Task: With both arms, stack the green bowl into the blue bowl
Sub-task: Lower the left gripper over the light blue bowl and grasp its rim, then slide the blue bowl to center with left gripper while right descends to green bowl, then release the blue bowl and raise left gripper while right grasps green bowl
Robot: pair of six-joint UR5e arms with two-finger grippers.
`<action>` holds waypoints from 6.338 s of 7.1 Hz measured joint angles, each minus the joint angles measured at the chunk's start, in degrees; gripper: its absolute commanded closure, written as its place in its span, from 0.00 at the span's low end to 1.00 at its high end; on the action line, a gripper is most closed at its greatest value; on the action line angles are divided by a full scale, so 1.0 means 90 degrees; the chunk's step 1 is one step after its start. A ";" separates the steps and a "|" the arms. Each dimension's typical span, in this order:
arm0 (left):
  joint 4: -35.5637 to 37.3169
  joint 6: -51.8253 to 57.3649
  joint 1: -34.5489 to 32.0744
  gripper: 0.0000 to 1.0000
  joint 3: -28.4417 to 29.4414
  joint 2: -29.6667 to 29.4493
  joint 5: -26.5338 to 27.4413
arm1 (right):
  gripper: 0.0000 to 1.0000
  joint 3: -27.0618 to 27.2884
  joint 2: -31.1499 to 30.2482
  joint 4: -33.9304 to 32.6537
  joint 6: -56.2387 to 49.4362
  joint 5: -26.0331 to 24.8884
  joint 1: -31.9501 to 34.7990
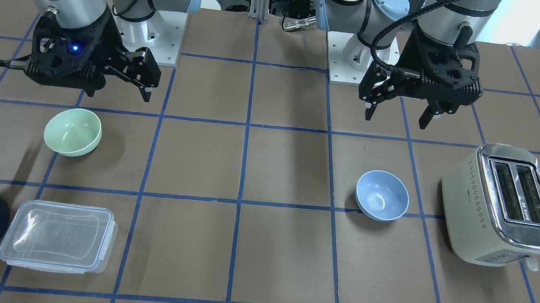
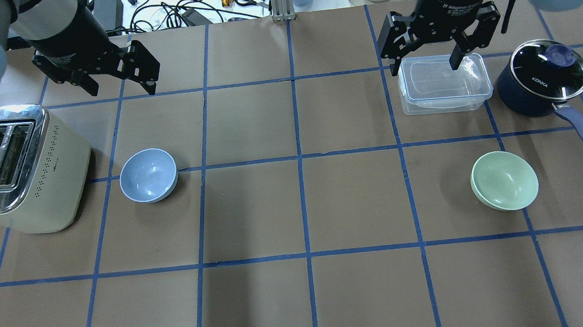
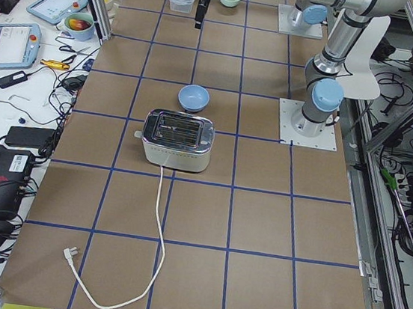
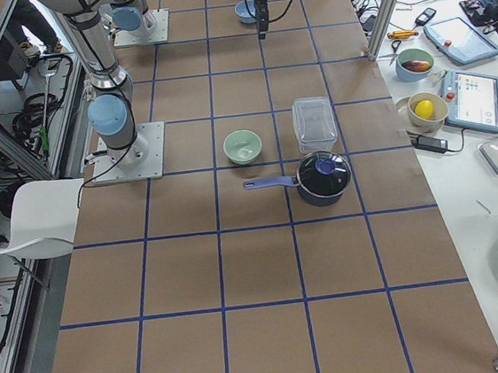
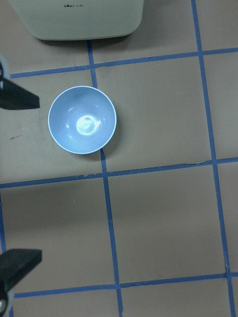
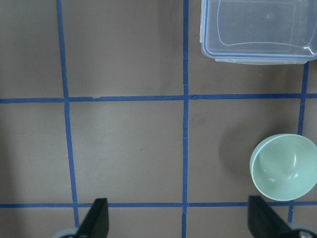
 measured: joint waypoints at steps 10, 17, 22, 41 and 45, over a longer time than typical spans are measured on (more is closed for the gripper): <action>0.1875 -0.0329 0.0323 0.00 -0.1537 -0.1026 0.0121 | 0.00 -0.0023 0.0023 -0.0014 0.0001 -0.0019 -0.0034; 0.4458 -0.0293 0.0443 0.85 -0.2930 -0.2237 0.0243 | 0.00 -0.0013 0.0012 -0.0002 0.0001 -0.0011 -0.0020; 0.4185 -0.1380 -0.0273 0.96 -0.2862 -0.1988 0.0217 | 0.00 -0.0010 0.0027 0.0007 -0.0002 -0.0013 -0.0037; 0.0086 -0.0601 -0.0110 0.00 -0.0364 0.0053 -0.0590 | 1.00 0.4891 0.0499 -0.4990 -0.4301 -0.0247 -0.4041; -0.0434 -0.0546 -0.0052 0.00 -0.0324 0.0229 -0.0039 | 1.00 0.4696 0.0440 -0.4862 -0.4283 -0.0181 -0.3892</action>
